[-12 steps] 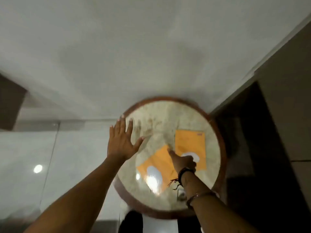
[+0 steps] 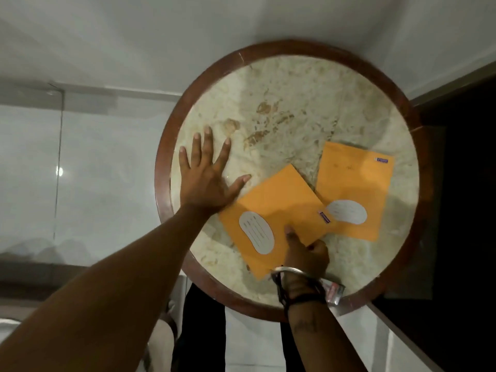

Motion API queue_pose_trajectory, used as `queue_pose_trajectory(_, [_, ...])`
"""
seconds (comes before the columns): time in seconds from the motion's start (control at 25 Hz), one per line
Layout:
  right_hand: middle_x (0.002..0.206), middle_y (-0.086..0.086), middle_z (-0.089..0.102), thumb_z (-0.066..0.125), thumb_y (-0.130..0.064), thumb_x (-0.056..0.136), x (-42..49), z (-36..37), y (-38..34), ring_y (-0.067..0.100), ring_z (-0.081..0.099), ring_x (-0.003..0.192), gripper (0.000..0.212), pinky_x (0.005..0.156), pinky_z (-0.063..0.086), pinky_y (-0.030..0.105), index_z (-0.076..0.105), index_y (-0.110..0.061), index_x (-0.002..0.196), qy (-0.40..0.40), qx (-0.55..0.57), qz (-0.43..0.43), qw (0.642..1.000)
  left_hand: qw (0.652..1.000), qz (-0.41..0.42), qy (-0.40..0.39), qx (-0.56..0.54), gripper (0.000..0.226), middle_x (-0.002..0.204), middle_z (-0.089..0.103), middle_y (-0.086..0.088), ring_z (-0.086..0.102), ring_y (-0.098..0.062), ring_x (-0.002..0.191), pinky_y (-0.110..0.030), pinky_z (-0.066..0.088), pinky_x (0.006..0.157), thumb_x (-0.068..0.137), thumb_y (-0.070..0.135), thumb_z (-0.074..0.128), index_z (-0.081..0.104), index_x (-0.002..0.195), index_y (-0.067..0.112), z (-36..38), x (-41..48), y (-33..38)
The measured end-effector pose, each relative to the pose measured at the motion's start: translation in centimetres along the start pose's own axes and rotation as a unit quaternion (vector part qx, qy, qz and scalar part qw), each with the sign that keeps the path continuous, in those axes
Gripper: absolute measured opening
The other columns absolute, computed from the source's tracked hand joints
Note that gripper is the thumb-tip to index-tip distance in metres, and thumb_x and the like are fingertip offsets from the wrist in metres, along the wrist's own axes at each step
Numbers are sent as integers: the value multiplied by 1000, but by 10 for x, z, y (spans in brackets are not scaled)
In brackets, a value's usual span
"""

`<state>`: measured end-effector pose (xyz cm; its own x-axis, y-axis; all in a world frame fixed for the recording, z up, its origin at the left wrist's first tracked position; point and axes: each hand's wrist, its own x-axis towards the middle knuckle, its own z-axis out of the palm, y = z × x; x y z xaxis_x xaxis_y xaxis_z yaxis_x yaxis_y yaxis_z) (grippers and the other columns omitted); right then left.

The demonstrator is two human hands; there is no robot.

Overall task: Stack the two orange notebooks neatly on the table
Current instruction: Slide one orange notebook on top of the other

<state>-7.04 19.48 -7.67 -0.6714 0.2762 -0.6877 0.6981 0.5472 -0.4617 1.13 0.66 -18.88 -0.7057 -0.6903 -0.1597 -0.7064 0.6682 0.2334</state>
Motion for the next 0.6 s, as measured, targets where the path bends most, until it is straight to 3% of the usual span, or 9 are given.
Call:
queue_pose_trajectory(0.12, [88, 10, 66, 73, -17, 84, -8, -27, -35, 23, 62, 82, 18, 70, 44, 19, 63, -6, 94, -20, -6, -151, 988, 1000, -3, -4, -1, 96, 177, 10, -16, 10, -41, 162, -67, 8, 125, 91, 85, 39, 29, 166, 26, -1, 1, 2])
queue_pose_trajectory(0.2, [82, -1, 66, 70, -22, 86, 2, -32, -72, -1, 62, 76, 11, 64, 42, 1, 65, -17, 95, -45, -15, -263, 964, 1000, -3, 8, 2, 96, 177, 11, -15, 10, -40, 163, -66, 7, 125, 91, 86, 35, 30, 166, 25, 0, -2, 2])
queue_pose_trajectory(0.24, [85, -4, 69, 67, -21, 88, 13, -24, -91, -8, 62, 77, 12, 66, 43, 0, 67, -19, 100, -69, 2, -296, 953, 1000, 1, 14, 2, 95, 177, 13, -16, 11, -40, 162, -66, 8, 125, 92, 86, 30, 31, 165, 25, 0, -2, 0])
queue_pose_trajectory(0.36, [98, 6, 69, 62, -6, 90, 57, 29, -148, 6, 64, 82, 22, 74, 53, 12, 66, -3, 112, -132, 51, -316, 938, 1000, 9, 28, 8, 96, 176, 15, -17, 13, -41, 162, -67, 11, 125, 91, 84, 32, 31, 166, 24, 4, -1, -2])
queue_pose_trajectory(0.44, [97, 10, 66, 62, -4, 91, 89, 69, -175, 15, 60, 80, 24, 73, 54, 28, 65, 2, 113, -145, 18, -316, 937, 1000, 2, 27, 11, 98, 177, 12, -16, 11, -40, 163, -65, 9, 125, 89, 85, 39, 29, 166, 24, 7, -2, -1])
queue_pose_trajectory(0.52, [80, 3, 63, 63, -12, 91, 113, 95, -185, 15, 53, 68, 8, 69, 42, 28, 70, -8, 89, -138, -55, -330, 932, 1000, 0, 21, 14, 100, 177, 9, -15, 9, -40, 163, -64, 7, 126, 89, 86, 39, 27, 166, 24, 8, -1, -1])
queue_pose_trajectory(0.6, [73, 2, 53, 68, -22, 88, 126, 107, -185, 18, 45, 62, 26, 68, 33, 30, 54, -24, 66, -106, -126, -339, 926, 1000, 0, 15, 15, 100, 177, 7, -15, 8, -40, 163, -64, 5, 126, 89, 87, 37, 25, 167, 24, 7, 0, -2])
